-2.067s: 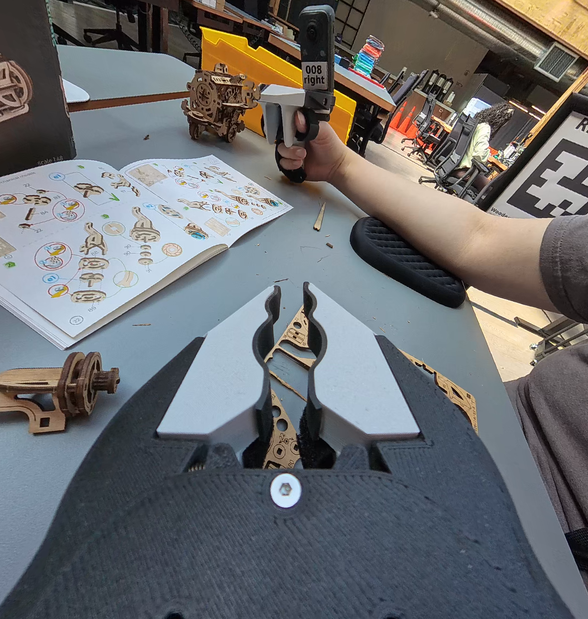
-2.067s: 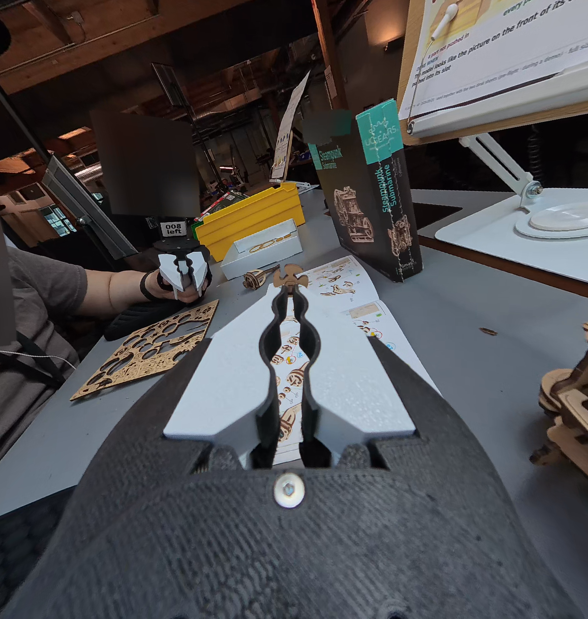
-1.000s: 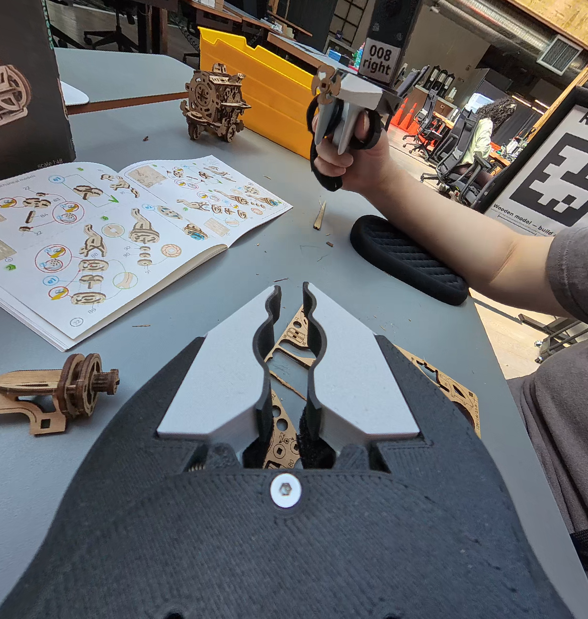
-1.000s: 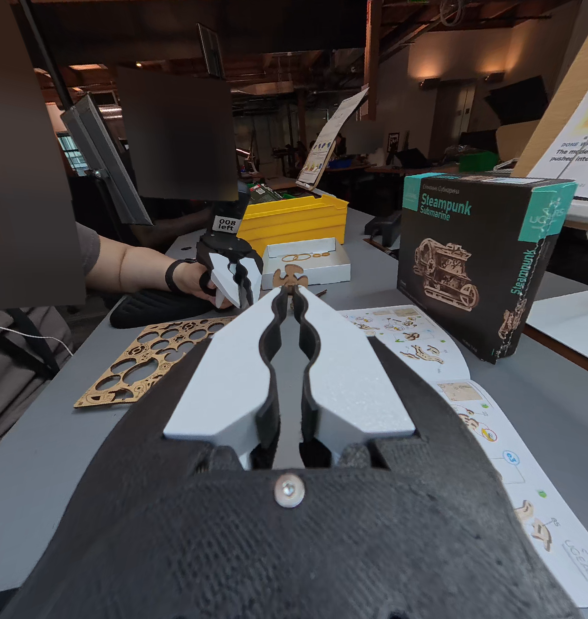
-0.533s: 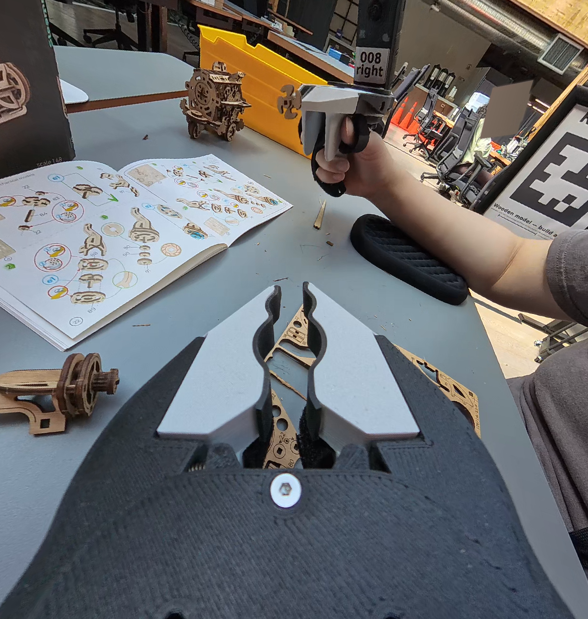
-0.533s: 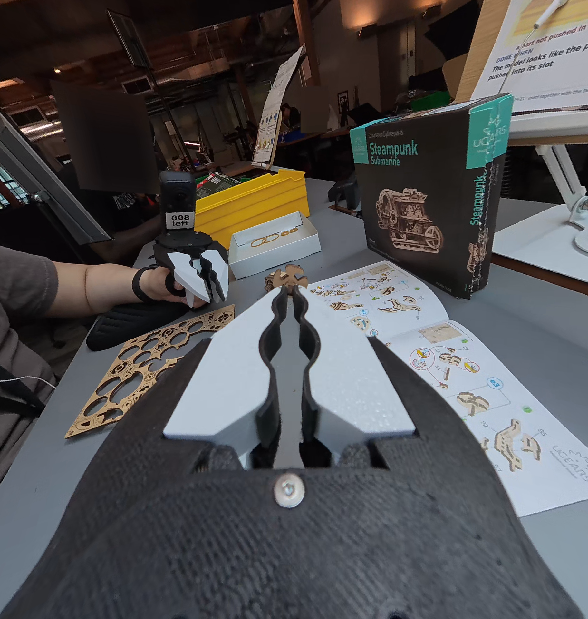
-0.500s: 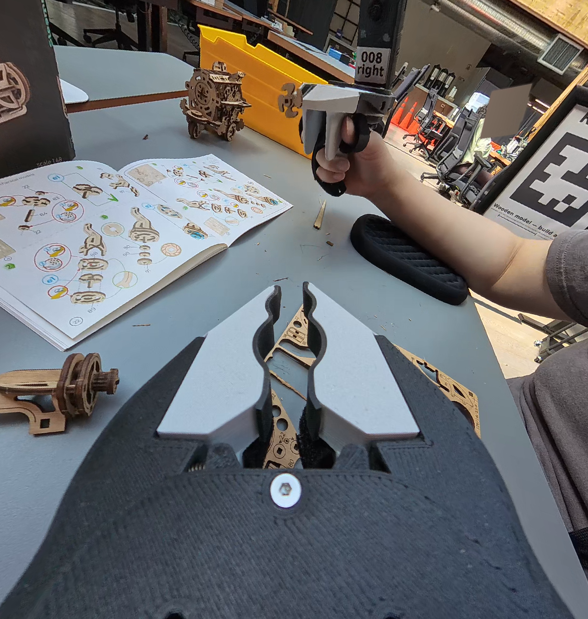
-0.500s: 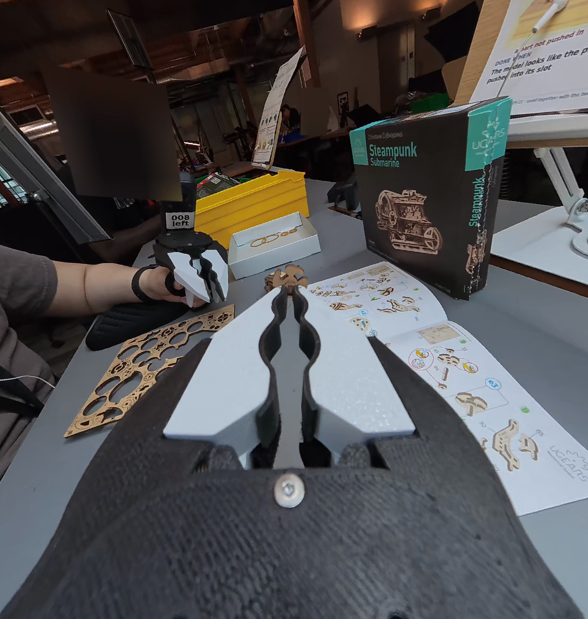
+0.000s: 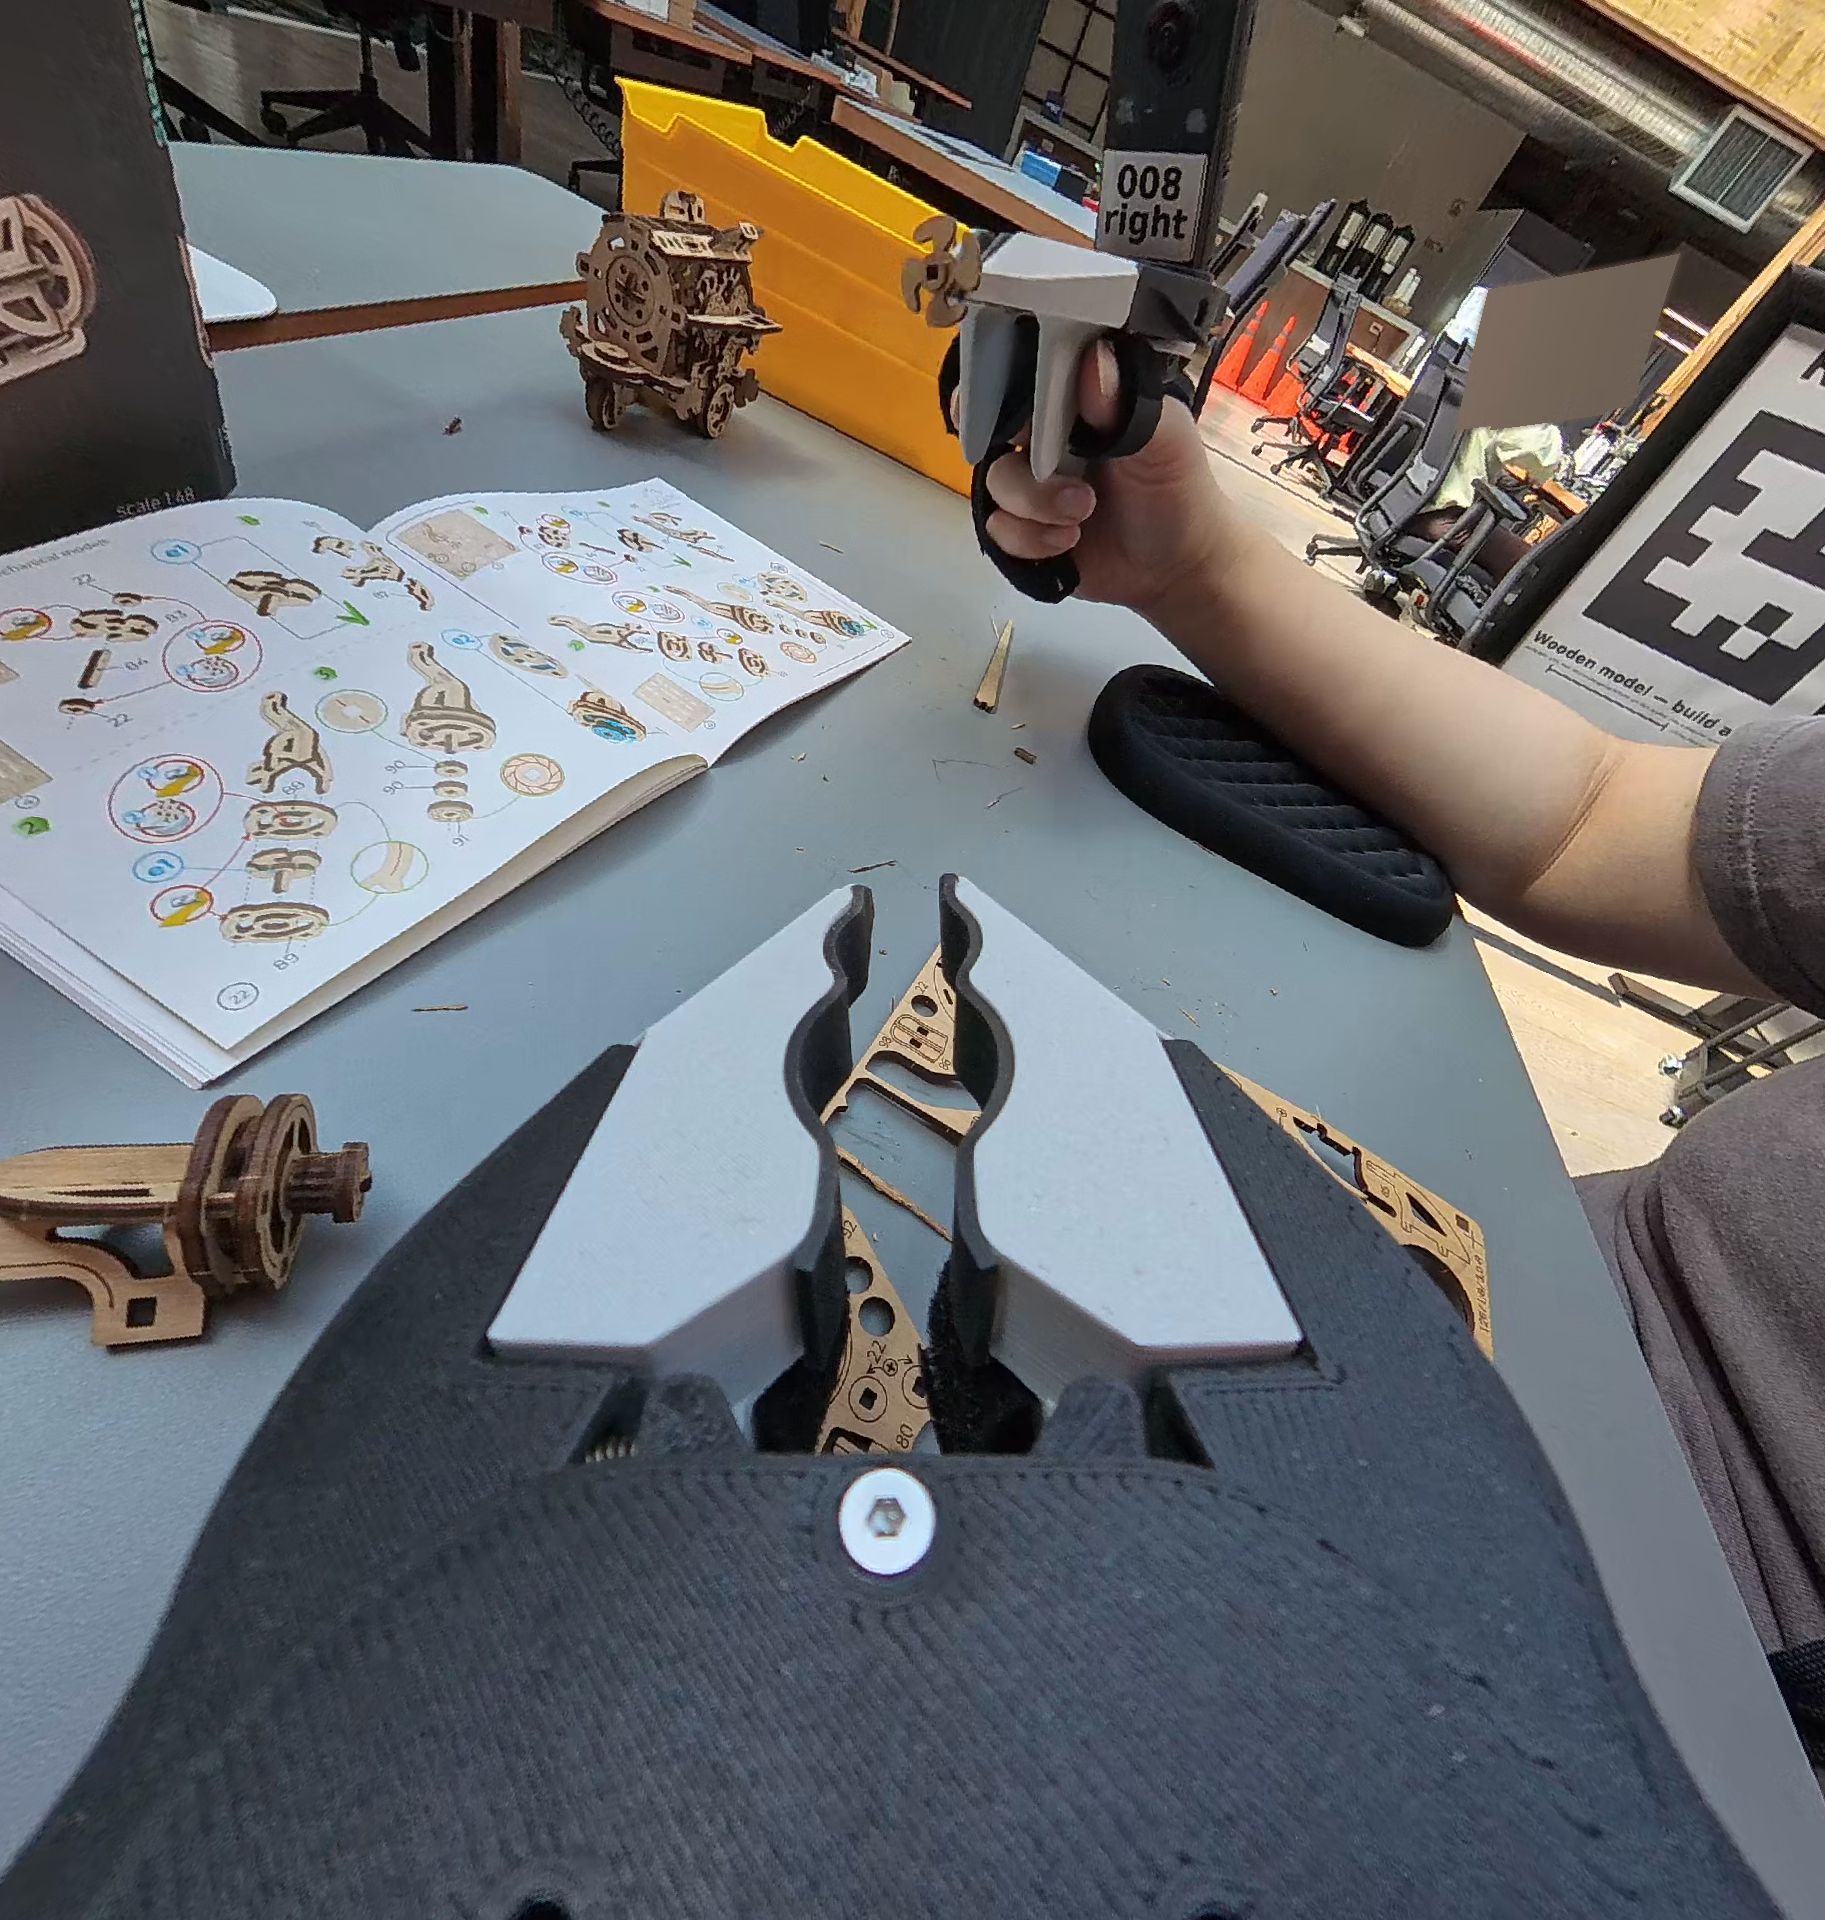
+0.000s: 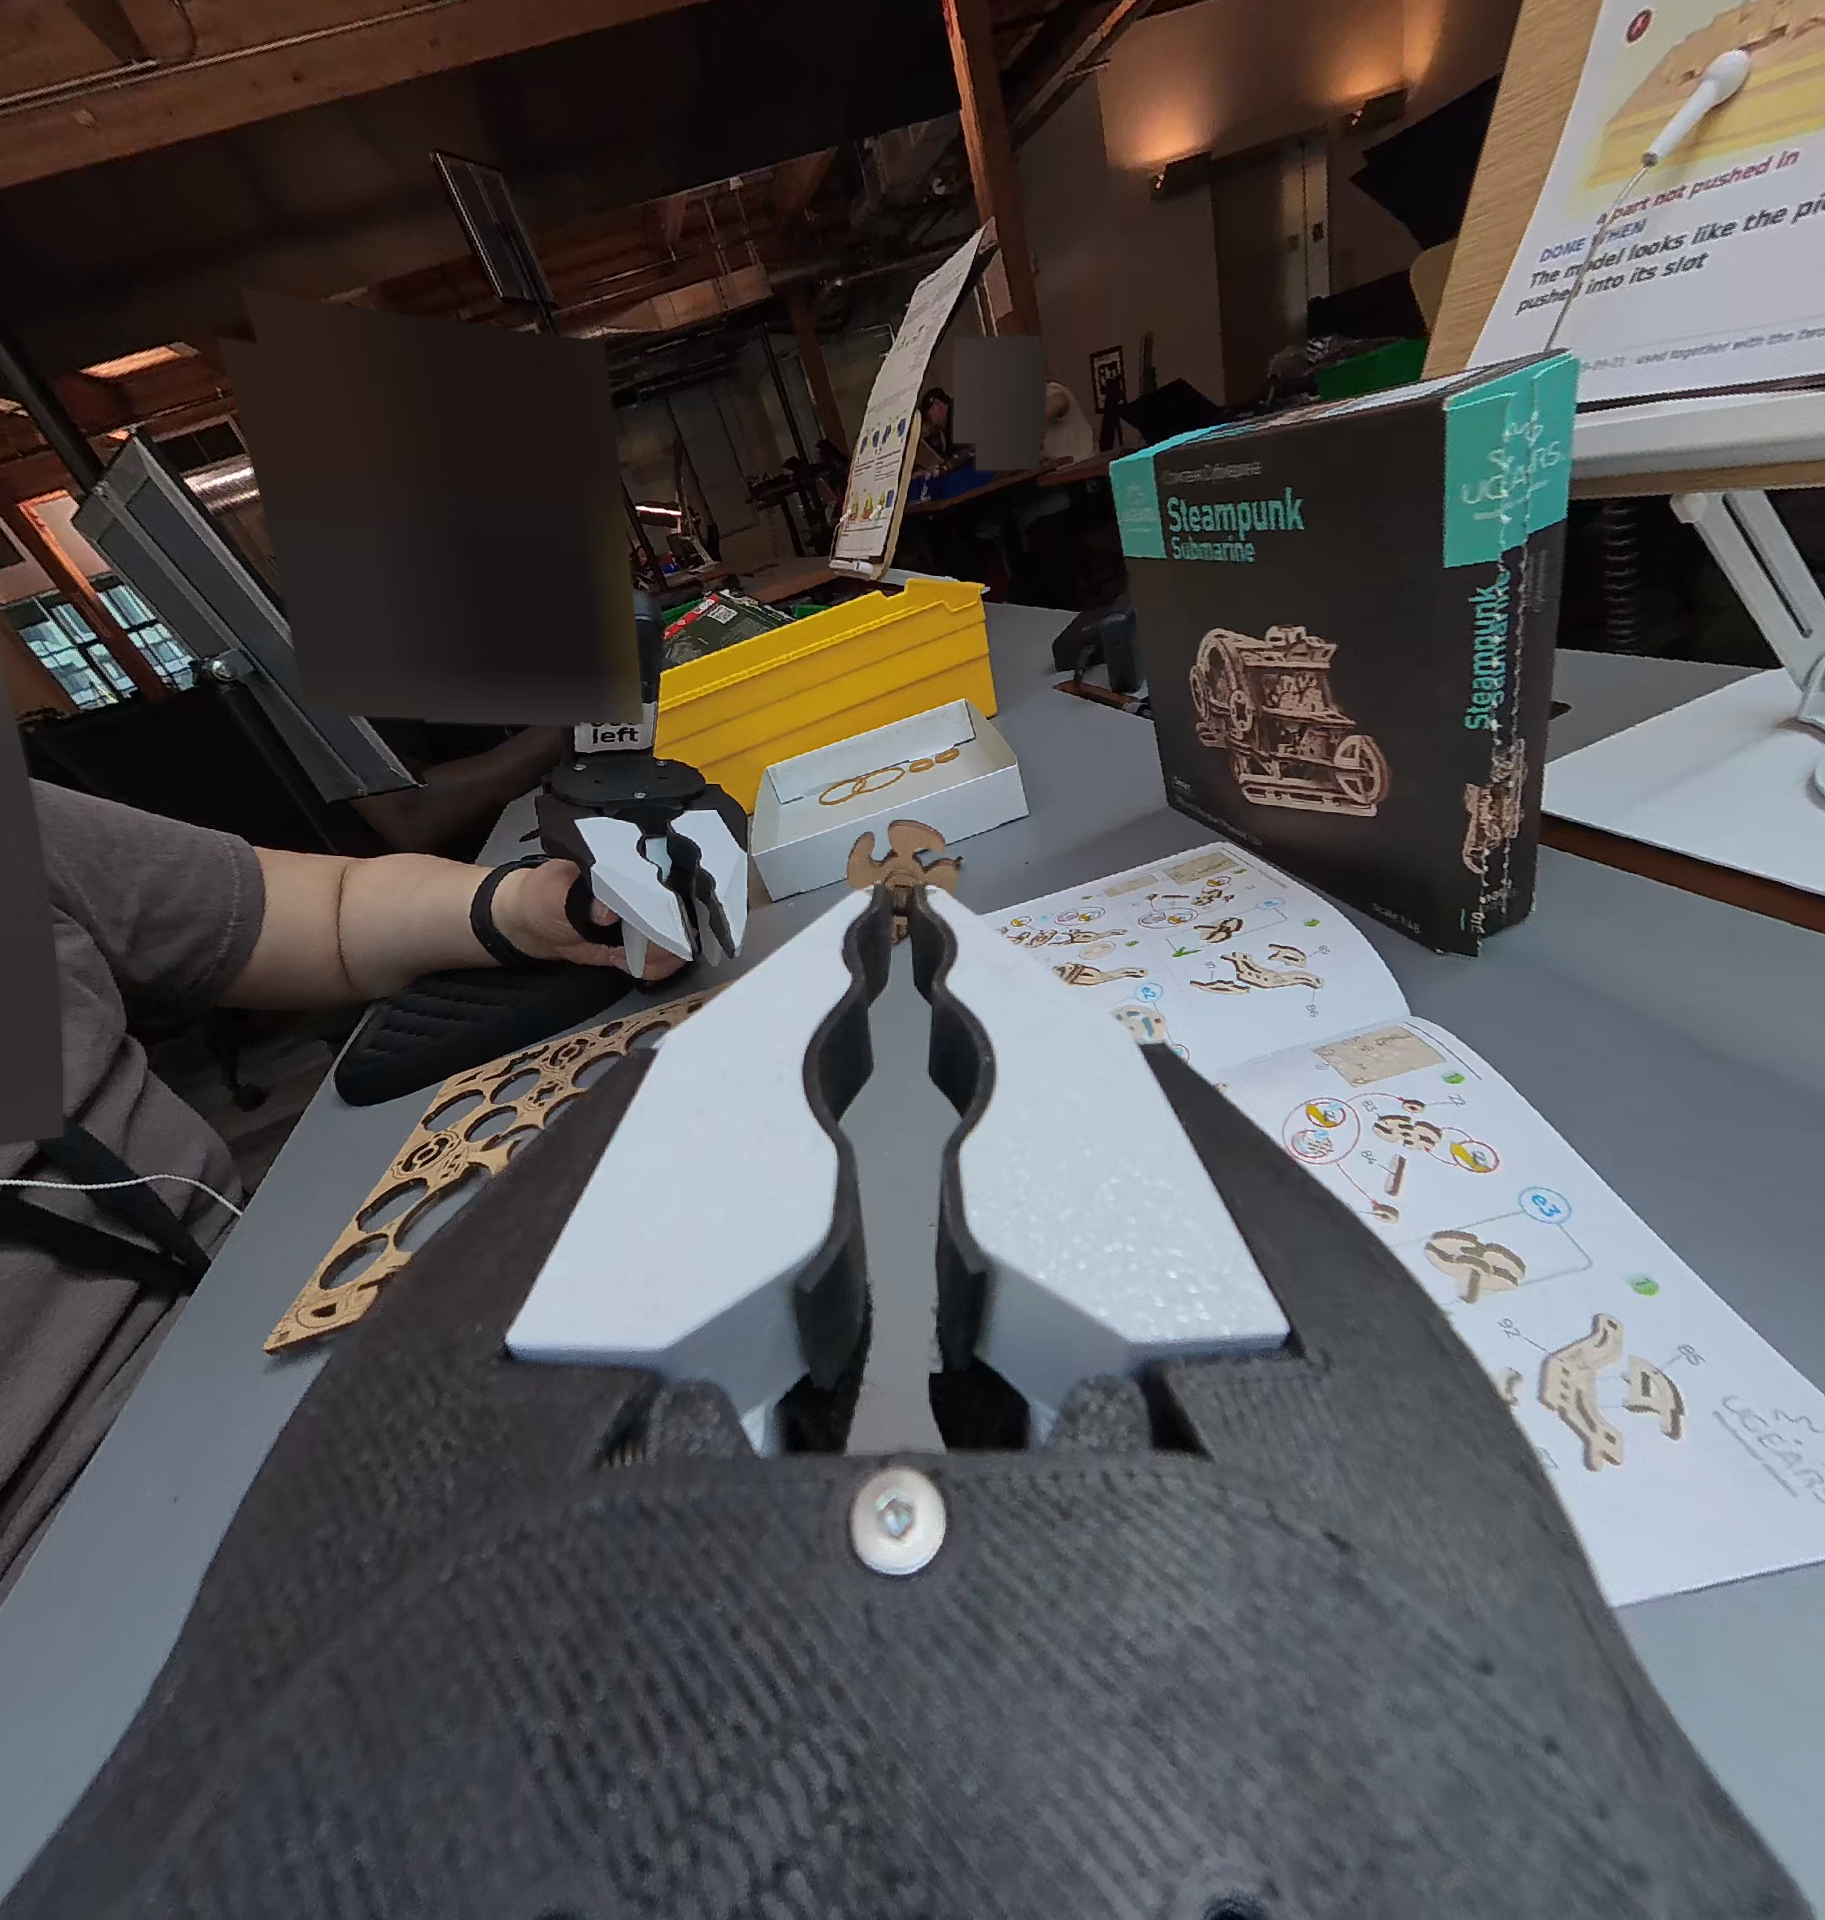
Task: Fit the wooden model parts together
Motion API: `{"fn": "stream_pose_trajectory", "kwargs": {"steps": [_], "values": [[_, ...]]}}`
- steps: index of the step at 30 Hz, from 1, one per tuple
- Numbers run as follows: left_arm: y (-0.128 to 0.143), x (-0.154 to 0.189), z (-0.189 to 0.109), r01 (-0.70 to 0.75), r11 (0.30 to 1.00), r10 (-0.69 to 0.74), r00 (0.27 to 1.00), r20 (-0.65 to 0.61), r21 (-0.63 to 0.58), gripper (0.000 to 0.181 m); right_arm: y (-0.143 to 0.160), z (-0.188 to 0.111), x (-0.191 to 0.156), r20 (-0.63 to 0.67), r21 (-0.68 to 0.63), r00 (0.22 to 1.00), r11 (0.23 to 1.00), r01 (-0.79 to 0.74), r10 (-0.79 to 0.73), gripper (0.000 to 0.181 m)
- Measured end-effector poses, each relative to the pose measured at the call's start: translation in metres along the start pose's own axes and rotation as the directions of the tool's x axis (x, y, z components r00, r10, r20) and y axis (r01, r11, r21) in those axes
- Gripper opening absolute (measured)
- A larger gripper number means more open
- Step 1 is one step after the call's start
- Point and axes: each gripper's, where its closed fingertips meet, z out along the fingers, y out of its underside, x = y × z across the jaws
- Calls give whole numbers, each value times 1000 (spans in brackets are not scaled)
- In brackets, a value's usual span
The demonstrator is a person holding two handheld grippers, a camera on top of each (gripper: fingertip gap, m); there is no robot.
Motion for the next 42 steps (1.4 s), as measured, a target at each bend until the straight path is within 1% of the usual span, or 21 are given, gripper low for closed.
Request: {"fn": "stream_pose_trajectory", "kwargs": {"steps": [2,4,6,8,9,12,15,16,18,19,22,24,27,28,30,33,40,42], "values": [[0,0,0,-1,1000,1,1000,0,0,11,2,-7,12,-52,-5,999,1000,16,-16,2],[0,0,0,-1,1000,1,1000,0,-1,11,2,-16,28,-136,5,990,999,44,-43,2],[0,0,0,-2,1000,2,1000,0,0,11,2,-26,43,-222,6,972,996,88,-84,2],[0,0,0,-3,1000,3,1000,0,-1,11,2,-34,56,-296,0,951,996,94,-89,2],[0,0,0,-3,1000,3,1000,0,-1,11,2,-36,60,-315,9,946,997,81,-74,2],[0,0,0,-5,1000,5,1000,1,0,10,3,-36,61,-299,25,953,998,51,-42,2],[0,0,0,-4,1000,4,1000,0,-1,10,10,-34,64,-329,-36,941,996,77,-85,2],[0,0,0,-4,1000,4,1000,0,-1,10,13,-34,68,-365,-69,925,994,87,-106,2],[0,0,0,-2,1000,2,1000,0,0,10,18,-35,78,-465,-134,874,987,90,-143,1],[0,0,0,-1,1000,1,1000,-1,0,10,18,-38,86,-544,-159,825,985,73,-149,1],[0,0,0,1,1000,-1,1000,-2,-1,10,16,-46,103,-759,-234,612,970,62,-222,2],[0,0,0,3,1000,-3,1000,-2,-3,10,12,-43,103,-803,-295,513,950,99,-303,1],[0,0,0,0,1000,0,1000,-1,-3,10,16,-38,105,-817,-364,446,927,96,-367,2],[0,0,0,-1,1000,1,1000,-1,-3,10,19,-37,107,-821,-368,438,926,85,-366,2],[0,0,0,-4,1000,4,1000,0,-3,10,23,-35,107,-822,-352,454,933,72,-344,2],[1,0,0,-3,1000,3,1000,0,-3,10,24,-36,108,-826,-347,454,936,60,-336,1],[0,0,0,-1,1000,1,1000,-1,-2,10,22,-36,95,-823,-293,484,952,87,-298,1],[0,0,0,-1,1000,1,1000,-1,-2,10,15,-35,89,-833,-247,486,964,102,-265,2]]}}
